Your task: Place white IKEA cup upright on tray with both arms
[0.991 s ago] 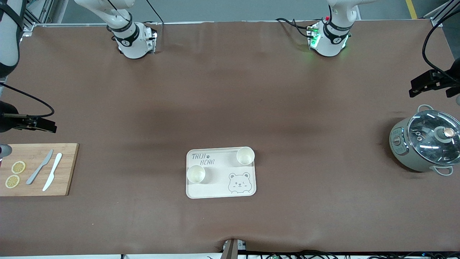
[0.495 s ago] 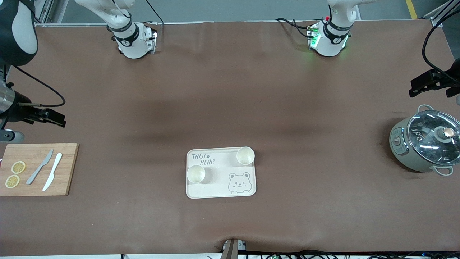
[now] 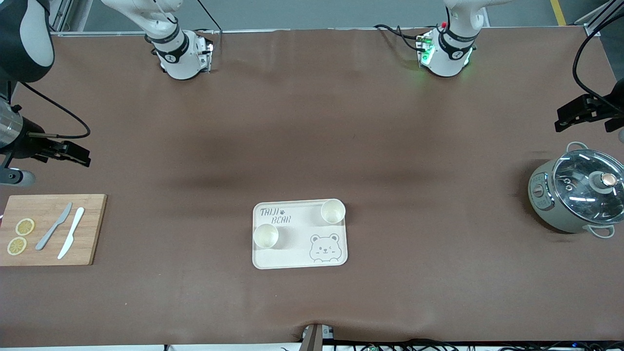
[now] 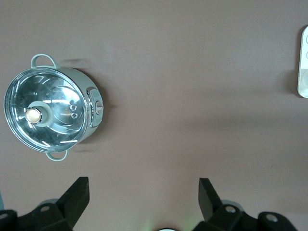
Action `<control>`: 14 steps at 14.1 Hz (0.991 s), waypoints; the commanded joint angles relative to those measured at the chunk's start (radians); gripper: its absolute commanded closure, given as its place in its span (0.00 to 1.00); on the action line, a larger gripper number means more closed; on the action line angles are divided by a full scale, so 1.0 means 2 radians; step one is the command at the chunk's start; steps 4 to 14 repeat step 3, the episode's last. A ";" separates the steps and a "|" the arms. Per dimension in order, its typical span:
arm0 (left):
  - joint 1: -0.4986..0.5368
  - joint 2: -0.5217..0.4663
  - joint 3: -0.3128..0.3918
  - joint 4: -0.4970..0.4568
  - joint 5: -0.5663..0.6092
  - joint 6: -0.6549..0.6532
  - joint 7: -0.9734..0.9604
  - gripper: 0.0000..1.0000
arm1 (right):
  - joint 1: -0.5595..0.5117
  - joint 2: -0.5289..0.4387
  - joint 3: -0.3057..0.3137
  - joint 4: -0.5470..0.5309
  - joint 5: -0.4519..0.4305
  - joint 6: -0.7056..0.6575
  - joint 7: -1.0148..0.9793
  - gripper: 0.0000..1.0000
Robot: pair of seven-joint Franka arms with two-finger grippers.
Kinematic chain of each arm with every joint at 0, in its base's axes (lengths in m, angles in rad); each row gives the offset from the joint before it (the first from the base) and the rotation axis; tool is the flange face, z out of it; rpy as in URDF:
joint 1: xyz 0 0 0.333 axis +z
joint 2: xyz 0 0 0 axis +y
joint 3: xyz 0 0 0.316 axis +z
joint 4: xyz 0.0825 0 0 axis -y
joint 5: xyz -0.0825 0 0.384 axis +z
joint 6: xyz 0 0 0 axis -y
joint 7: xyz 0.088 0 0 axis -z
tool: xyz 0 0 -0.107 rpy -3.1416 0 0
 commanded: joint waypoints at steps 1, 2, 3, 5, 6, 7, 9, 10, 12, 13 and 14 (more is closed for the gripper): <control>0.003 -0.011 -0.002 -0.008 -0.003 0.002 -0.002 0.00 | -0.006 -0.016 0.003 -0.021 0.013 0.009 0.005 0.00; 0.003 -0.011 -0.002 -0.008 -0.003 0.002 -0.003 0.00 | -0.006 -0.016 0.003 -0.021 0.013 0.009 0.005 0.00; 0.002 -0.011 -0.002 -0.008 -0.003 0.002 -0.005 0.00 | -0.006 -0.016 0.003 -0.021 0.013 0.009 0.005 0.00; 0.002 -0.011 -0.002 -0.008 -0.003 0.002 -0.005 0.00 | -0.006 -0.016 0.003 -0.021 0.013 0.009 0.005 0.00; 0.002 -0.011 -0.002 -0.008 -0.003 0.002 -0.005 0.00 | -0.006 -0.016 0.003 -0.021 0.013 0.009 0.005 0.00; 0.002 -0.011 -0.002 -0.008 -0.003 0.002 -0.005 0.00 | -0.006 -0.016 0.003 -0.021 0.013 0.009 0.005 0.00; 0.002 -0.011 -0.002 -0.008 -0.003 0.002 -0.005 0.00 | -0.006 -0.016 0.003 -0.021 0.013 0.009 0.005 0.00; 0.002 -0.011 -0.002 -0.008 -0.003 0.002 -0.005 0.00 | -0.006 -0.016 0.003 -0.021 0.013 0.009 0.005 0.00; 0.002 -0.011 -0.002 -0.008 -0.003 0.002 -0.005 0.00 | -0.006 -0.016 0.003 -0.021 0.013 0.009 0.005 0.00; 0.002 -0.011 -0.002 -0.008 -0.003 0.002 -0.005 0.00 | -0.006 -0.016 0.003 -0.021 0.013 0.009 0.005 0.00; 0.002 -0.011 -0.002 -0.008 -0.003 0.002 -0.005 0.00 | -0.006 -0.016 0.003 -0.021 0.013 0.009 0.005 0.00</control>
